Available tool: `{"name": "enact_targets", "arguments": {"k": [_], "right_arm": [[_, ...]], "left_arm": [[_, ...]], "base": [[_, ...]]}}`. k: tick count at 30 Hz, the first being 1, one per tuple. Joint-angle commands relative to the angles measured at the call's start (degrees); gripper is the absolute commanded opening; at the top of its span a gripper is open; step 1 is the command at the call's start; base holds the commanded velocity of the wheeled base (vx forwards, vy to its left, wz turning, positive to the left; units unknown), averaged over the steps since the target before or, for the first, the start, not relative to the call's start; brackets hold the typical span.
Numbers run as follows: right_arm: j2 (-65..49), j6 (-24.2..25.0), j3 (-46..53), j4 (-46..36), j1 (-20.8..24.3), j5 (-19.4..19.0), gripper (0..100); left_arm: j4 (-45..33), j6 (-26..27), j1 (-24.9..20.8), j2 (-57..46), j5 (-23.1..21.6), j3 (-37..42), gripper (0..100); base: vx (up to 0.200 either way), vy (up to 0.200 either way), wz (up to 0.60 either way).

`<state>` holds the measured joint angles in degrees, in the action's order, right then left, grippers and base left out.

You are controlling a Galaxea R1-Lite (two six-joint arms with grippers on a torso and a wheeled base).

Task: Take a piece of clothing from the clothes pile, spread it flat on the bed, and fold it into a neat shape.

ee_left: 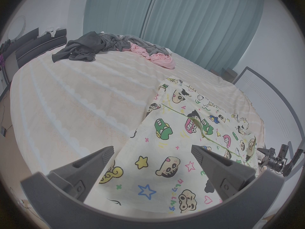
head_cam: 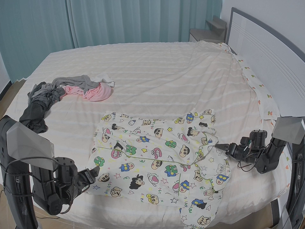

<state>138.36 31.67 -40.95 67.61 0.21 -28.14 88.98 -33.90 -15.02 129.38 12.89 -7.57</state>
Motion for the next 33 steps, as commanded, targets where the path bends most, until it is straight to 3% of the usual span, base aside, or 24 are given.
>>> {"name": "enact_targets", "arguments": {"k": [1, 11, 17, 27, 28, 33], "right_arm": [[-0.73, -0.03, 4.3, 2.62, 0.32, -1.83, 100], [0.59, 1.02, 2.19, 3.93, 0.06, -2.54, 100], [0.5, 7.35, 1.4, 3.93, -0.47, -3.24, 100], [2.17, 8.06, 0.43, 3.49, -0.73, -4.47, 100], [2.17, 8.06, 0.43, 3.41, -0.82, -4.47, 0], [2.09, 8.32, 0.43, 3.58, -1.26, -4.38, 0]], "left_arm": [[1.02, -0.02, 0.08, 0.08, 0.03, 0.01, 100], [1.02, -0.02, -0.01, 0.08, 0.03, 0.01, 100], [1.02, -0.02, -0.01, 0.08, 0.03, -0.08, 100], [1.02, -0.02, -0.01, 0.17, 0.03, -0.08, 100], [1.02, -0.02, -0.01, 0.17, 0.03, -0.08, 100], [1.02, -0.02, -0.01, 0.17, 0.03, -0.08, 100]], "base": [[0.0, 0.0, 0.0], [0.0, 0.0, 0.0], [0.0, 0.0, 0.0], [0.0, 0.0, 0.0], [0.0, 0.0, 0.0], [0.0, 0.0, 0.0]]}}
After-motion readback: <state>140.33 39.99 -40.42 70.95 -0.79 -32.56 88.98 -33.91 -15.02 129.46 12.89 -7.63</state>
